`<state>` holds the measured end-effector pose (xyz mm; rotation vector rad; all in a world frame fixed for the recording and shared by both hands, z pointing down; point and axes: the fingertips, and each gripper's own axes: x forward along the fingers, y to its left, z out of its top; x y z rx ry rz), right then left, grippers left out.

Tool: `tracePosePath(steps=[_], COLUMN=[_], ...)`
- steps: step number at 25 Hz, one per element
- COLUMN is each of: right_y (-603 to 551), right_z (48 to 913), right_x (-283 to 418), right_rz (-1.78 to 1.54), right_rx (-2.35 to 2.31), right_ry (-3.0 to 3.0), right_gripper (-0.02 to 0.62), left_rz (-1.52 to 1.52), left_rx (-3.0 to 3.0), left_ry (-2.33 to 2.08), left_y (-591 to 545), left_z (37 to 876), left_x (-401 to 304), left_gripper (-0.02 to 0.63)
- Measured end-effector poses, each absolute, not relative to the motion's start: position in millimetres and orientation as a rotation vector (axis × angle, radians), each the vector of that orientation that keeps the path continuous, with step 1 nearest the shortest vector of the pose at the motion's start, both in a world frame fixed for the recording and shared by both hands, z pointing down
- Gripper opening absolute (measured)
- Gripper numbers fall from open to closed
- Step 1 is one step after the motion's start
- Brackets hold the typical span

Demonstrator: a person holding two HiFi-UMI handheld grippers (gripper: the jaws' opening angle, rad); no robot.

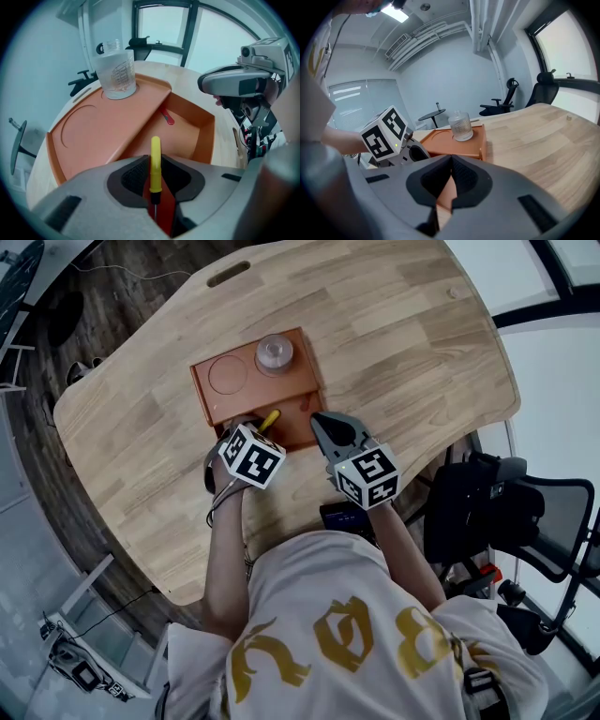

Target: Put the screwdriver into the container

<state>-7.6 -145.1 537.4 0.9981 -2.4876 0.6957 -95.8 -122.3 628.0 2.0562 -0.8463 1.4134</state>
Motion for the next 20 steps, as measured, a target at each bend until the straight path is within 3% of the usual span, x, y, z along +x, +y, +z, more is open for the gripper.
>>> tracePosePath(steps=[10,20], right_y=[-136.2,-125.7], right_z=[521.4,492.7], right_x=[-6.3,1.3], right_rz=[0.657,0.589], right_rx=[1.022,1.076], right_ry=[-2.502,-2.523], right_gripper=[0.011,0.011], left_rz=[1.284,0.977], left_rx=[2.093,2.169], left_ry=[-0.981,-1.163], left_y=[-123.7,-124.6], left_z=[595.7,539.8], left_x=[-106.7,-105.4], left_gripper=[0.076,0.017])
